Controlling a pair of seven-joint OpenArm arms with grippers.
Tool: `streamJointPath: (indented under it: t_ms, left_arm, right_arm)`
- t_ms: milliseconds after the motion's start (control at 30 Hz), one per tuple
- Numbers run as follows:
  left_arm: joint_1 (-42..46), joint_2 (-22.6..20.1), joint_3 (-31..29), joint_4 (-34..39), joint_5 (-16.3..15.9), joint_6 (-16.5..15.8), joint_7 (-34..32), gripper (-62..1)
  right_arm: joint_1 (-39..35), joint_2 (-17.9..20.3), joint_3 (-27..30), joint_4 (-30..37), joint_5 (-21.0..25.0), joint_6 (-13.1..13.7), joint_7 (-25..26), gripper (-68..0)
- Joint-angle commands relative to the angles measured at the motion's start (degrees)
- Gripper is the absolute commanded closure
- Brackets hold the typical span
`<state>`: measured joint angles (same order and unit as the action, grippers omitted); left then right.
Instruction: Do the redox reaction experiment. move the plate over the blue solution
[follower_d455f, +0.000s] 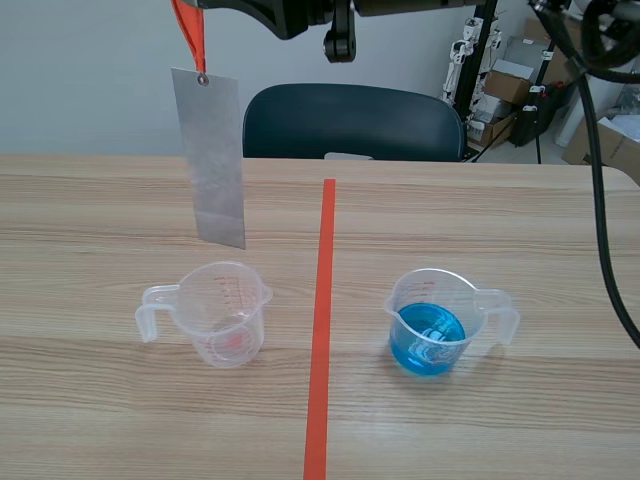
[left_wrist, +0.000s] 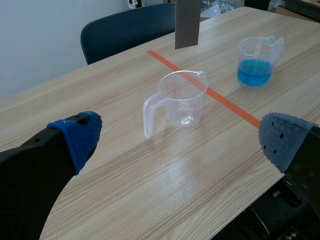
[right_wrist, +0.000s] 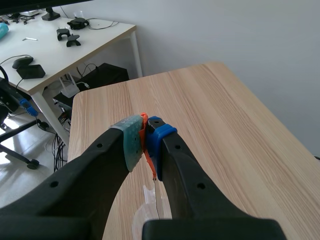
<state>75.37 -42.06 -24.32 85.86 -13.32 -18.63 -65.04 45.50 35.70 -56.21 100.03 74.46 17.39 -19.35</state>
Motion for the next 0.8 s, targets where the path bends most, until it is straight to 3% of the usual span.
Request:
streamJointPath:
  t_ms: [0, 767]
  left_arm:
    - [0.07, 0.28, -0.46, 0.70, -0.55, -0.13, -1.16, -62.3]
    - [0.07, 0.28, -0.46, 0.70, -0.55, -0.13, -1.14, -62.3]
  right_arm:
    - [1.01, -0.17, 0.92, 0.79, 0.81, 0.04, 1.49, 0.3]
    - [1.03, 0.94, 0.92, 0.79, 0.81, 0.04, 1.55, 0.3]
